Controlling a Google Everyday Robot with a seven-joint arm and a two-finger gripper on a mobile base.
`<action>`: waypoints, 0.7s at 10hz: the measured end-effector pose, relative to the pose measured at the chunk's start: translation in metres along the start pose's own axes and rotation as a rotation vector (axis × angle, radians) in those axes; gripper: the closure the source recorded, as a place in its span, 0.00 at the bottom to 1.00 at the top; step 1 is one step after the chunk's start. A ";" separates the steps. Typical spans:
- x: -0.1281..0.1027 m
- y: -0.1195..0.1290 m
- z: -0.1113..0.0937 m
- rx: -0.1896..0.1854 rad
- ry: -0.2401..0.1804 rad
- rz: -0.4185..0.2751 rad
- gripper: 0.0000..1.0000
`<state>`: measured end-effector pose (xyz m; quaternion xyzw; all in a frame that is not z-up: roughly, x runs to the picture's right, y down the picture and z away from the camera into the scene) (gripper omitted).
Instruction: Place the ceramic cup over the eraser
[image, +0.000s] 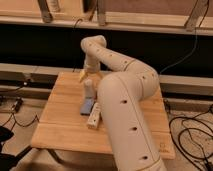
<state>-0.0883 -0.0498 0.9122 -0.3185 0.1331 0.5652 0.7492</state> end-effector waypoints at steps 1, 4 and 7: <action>0.003 0.003 0.006 -0.011 0.009 -0.002 0.20; 0.006 0.015 0.021 -0.032 0.035 -0.030 0.20; 0.006 0.027 0.036 -0.055 0.062 -0.050 0.20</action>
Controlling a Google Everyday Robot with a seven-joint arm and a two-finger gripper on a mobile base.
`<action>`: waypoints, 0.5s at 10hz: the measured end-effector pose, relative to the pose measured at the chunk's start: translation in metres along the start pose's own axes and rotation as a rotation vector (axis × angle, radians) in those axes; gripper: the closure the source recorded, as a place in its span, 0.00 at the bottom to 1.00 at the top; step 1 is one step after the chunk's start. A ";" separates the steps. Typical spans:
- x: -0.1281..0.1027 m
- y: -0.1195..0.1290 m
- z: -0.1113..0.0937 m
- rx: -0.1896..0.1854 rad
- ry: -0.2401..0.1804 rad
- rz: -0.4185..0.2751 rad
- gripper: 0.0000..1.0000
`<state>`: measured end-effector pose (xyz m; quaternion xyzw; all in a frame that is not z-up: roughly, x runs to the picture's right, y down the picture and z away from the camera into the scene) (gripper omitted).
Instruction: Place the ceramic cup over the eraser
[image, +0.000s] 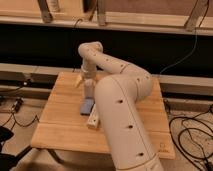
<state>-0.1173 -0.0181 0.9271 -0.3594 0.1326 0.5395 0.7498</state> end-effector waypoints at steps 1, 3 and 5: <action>-0.001 0.001 0.005 -0.005 0.008 -0.001 0.22; -0.002 -0.007 0.008 0.011 0.017 0.018 0.38; -0.008 -0.020 0.001 0.030 0.004 0.049 0.59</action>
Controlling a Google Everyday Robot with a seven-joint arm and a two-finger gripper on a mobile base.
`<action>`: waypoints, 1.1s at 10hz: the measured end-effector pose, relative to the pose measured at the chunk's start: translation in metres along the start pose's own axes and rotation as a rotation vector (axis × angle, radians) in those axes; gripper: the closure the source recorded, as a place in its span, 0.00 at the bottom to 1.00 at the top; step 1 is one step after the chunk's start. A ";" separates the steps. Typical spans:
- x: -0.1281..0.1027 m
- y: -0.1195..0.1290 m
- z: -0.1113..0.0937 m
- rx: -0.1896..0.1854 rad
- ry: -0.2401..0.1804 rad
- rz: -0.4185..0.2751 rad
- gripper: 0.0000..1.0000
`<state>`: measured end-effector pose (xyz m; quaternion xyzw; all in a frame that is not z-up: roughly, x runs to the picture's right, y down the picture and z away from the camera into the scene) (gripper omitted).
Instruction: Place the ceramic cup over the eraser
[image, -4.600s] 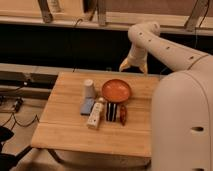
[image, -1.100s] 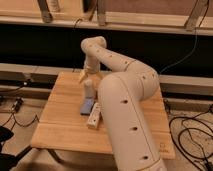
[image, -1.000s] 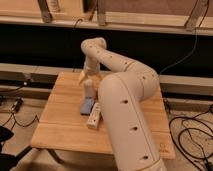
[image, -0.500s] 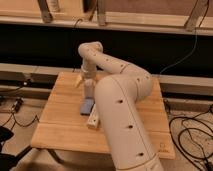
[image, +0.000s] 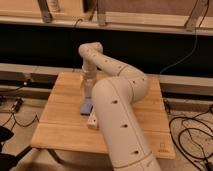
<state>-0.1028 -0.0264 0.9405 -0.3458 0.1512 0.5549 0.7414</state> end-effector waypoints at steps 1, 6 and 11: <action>-0.004 -0.004 -0.004 0.006 -0.011 0.010 0.68; -0.015 -0.005 -0.052 0.031 -0.093 0.015 0.90; 0.000 -0.023 -0.150 0.152 -0.182 0.026 0.90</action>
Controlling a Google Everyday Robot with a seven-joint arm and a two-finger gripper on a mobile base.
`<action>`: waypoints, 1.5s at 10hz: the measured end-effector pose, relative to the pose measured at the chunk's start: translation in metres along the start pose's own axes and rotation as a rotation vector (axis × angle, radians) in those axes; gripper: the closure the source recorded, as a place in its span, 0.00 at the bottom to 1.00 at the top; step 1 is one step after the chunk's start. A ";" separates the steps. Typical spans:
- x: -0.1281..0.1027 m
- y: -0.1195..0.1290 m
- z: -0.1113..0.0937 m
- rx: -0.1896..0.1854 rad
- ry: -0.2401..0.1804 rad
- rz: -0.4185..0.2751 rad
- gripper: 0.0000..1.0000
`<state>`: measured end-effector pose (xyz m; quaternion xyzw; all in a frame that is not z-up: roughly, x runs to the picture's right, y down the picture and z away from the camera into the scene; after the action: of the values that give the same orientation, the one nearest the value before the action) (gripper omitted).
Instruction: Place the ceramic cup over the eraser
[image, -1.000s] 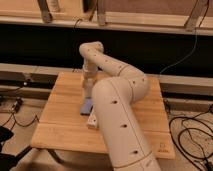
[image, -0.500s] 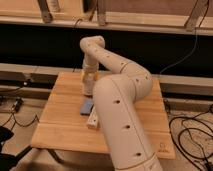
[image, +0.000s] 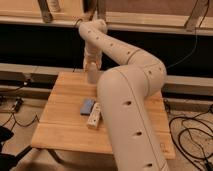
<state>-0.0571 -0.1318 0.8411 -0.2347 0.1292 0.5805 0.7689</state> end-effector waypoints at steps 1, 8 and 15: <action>0.009 -0.010 -0.018 0.019 -0.007 0.020 0.90; 0.116 -0.060 -0.090 0.076 -0.033 0.238 0.90; 0.208 -0.033 -0.110 0.126 0.067 0.259 0.90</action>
<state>0.0434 -0.0217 0.6556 -0.1867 0.2200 0.6575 0.6960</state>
